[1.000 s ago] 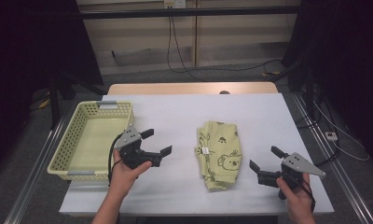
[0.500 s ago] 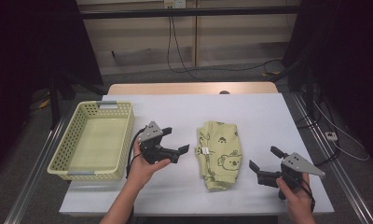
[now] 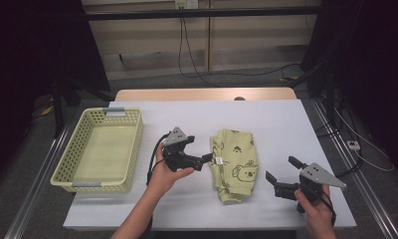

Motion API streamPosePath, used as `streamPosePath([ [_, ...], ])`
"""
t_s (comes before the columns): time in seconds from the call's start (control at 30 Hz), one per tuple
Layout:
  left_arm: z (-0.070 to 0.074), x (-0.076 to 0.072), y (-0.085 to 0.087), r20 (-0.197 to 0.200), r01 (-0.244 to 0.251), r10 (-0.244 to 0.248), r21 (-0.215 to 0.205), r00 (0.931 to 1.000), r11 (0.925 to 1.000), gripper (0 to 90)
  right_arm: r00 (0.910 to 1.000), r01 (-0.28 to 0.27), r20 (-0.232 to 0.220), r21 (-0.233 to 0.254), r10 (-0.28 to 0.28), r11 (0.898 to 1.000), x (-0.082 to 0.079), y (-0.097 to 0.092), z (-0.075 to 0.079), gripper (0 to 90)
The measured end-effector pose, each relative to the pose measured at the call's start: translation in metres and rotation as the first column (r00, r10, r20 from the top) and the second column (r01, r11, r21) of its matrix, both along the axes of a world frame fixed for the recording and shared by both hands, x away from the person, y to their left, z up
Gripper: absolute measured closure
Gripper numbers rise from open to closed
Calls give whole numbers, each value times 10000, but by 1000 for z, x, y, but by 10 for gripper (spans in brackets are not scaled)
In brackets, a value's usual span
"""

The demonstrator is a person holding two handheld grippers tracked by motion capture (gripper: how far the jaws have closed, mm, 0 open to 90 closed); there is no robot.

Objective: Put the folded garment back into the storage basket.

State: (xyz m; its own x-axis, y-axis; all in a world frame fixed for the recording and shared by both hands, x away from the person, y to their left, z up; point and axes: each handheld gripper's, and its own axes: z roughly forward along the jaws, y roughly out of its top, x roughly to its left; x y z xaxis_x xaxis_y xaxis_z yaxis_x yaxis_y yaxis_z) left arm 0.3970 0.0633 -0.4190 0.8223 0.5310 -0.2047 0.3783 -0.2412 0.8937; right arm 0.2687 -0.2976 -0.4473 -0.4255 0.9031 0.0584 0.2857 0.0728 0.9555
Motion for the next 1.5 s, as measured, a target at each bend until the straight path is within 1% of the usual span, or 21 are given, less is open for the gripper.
streamPosePath([
  [0.23,-4,7,-13,-141,81,-76,354,9999,9993,44,10000,0,-26,10,0,10000,0,0,0,34],
  [0.33,-6,10,-18,-166,94,-84,586,9998,9982,43,10000,-5,1,2,5,10000,0,0,0,34],
  [0.37,-8,12,-22,-248,64,-46,726,9997,9973,40,10000,-11,1,1,11,10000,0,0,0,35],
  [0.4,-8,12,-22,-248,64,-46,726,9997,9973,40,10000,-3,-3,6,3,10000,0,0,0,35],
  [0.47,-9,14,-24,-349,9,22,861,9994,9963,40,10000,0,-29,17,0,10000,0,0,0,35],
  [0.53,-11,15,-26,-526,-88,138,957,9985,9954,42,10000,5,-15,4,-4,10000,0,0,0,35],
  [0.6,-13,16,-28,-717,-134,203,956,9972,9953,42,10000,-2,-10,5,2,10000,0,0,0,35],
  [0.67,-14,18,-30,-806,-203,290,1068,9963,9941,45,10000,-3,-20,14,3,10000,0,0,0,35],
  [0.87,-22,23,-38,-996,-190,335,1432,9945,9895,51,10000,-14,-18,4,14,10000,0,0,0,36],
  [0.93,-25,24,-42,-1130,-235,397,1413,9928,9897,51,10000,16,-6,-7,-16,10000,0,-1,0,36],
  [1.03,-29,26,-47,-1271,-253,449,1513,9909,9882,52,10000,17,-3,-5,-17,10000,0,-1,0,36],
  [1.07,-31,26,-49,-1290,-219,411,1472,9908,9889,54,10000,10,-23,1,-10,10000,0,-1,-1,36],
  [1.13,-33,27,-53,-1390,-144,364,1565,9896,9876,56,10000,-8,-11,-9,8,10000,0,-1,-1,36],
  [1.2,-36,27,-57,-1456,-150,376,1535,9886,9880,60,10000,14,-24,11,-14,10000,0,-1,-1,36],
  [1.23,-37,27,-58,-1497,-126,368,1596,9880,9871,60,10000,17,-12,5,-17,10000,0,-1,-1,36],
  [1.27,-39,27,-59,-1559,-120,365,1548,9871,9879,60,10000,17,-12,5,-17,10000,0,-1,-1,36],
  [1.4,-43,27,-65,-1704,-129,430,1737,9844,9847,60,10000,-30,-29,1,30,10000,0,0,-1,36],
  [1.43,-45,27,-66,-1686,-76,394,1852,9849,9827,61,10000,-37,-19,-3,37,10000,0,0,-1,36],
  [1.47,-46,26,-67,-1725,-159,480,1829,9838,9830,61,10000,-37,1,-5,37,10000,0,0,-1,36],
  [1.5,-47,26,-68,-1710,-143,478,1921,9841,9813,61,10000,-37,1,-5,37,10000,0,0,-1,36],
])
